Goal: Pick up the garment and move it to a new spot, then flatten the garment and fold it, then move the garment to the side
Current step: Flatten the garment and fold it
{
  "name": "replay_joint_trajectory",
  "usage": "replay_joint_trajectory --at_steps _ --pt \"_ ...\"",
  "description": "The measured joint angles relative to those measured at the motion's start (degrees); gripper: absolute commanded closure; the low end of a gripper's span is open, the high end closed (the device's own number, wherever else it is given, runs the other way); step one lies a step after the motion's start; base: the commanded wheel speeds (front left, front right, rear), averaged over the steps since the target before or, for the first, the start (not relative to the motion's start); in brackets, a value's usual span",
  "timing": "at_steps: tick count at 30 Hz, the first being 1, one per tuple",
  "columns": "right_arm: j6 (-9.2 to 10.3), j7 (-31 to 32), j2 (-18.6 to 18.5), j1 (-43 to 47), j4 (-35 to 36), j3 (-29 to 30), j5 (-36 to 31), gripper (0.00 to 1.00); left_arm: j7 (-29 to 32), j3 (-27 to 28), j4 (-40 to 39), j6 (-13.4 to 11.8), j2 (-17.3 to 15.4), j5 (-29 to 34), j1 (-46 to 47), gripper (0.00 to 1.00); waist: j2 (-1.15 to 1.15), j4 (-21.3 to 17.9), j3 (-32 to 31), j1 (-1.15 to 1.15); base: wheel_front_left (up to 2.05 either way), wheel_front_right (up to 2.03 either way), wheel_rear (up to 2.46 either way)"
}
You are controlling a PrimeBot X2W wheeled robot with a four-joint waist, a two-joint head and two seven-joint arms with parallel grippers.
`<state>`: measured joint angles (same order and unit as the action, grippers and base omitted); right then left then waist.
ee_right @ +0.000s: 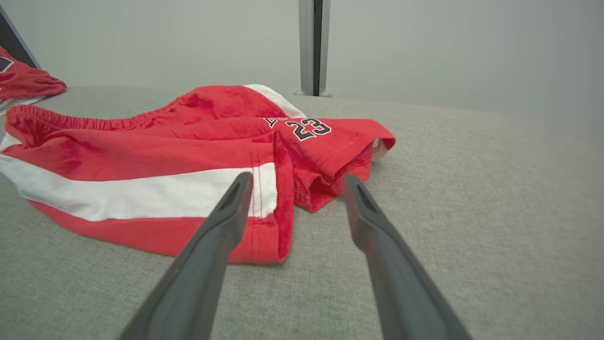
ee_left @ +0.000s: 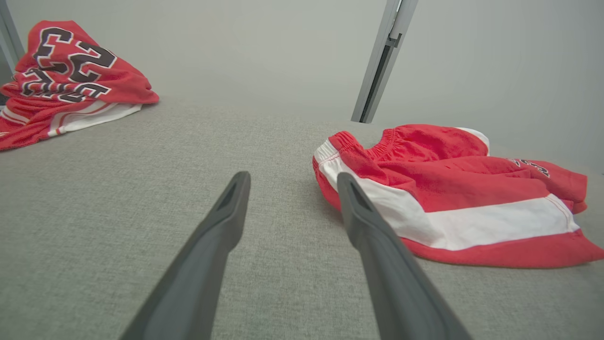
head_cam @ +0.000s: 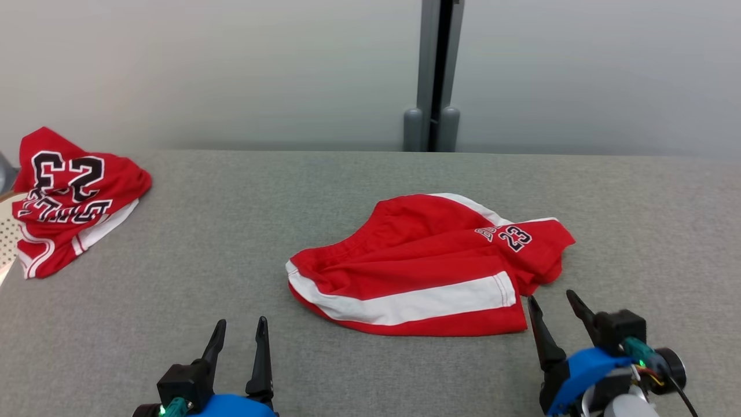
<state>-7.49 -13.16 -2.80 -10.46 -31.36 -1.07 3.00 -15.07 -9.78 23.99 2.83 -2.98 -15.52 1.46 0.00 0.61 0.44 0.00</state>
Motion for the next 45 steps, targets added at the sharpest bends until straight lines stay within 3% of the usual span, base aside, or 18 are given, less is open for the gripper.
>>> replay_joint_trajectory --at_steps 7,15,26,40,45 --pt "0.0 5.63 0.0 -9.0 -12.44 -0.08 -1.2 0.0 0.0 0.32 -0.07 0.05 0.02 0.49 1.12 0.0 0.0 3.39 2.2 0.0 0.0 0.0 0.0" --pt "0.0 5.52 -0.62 -13.58 -20.01 -0.4 -2.35 0.0 0.0 0.9 -0.09 0.05 0.03 0.88 2.04 0.0 0.0 6.02 4.63 0.0 0.0 0.0 0.0" --pt "0.0 1.97 -0.37 -17.39 -24.09 -5.79 -0.14 0.0 0.0 1.32 -0.08 0.0 0.05 0.89 2.22 0.0 0.0 5.61 5.47 0.01 0.0 0.0 0.0" --pt "0.0 1.29 -2.18 -22.25 -28.81 -7.8 2.15 0.0 0.0 0.77 -0.23 -0.01 0.05 0.88 3.37 0.0 0.0 5.07 7.01 0.0 0.0 0.0 0.0" --pt "0.0 1.23 -1.35 -22.47 -29.6 -11.27 3.67 0.0 0.0 0.77 -0.05 -0.01 0.05 0.9 3.37 0.0 0.0 5.02 7.06 0.0 0.0 0.0 0.0"
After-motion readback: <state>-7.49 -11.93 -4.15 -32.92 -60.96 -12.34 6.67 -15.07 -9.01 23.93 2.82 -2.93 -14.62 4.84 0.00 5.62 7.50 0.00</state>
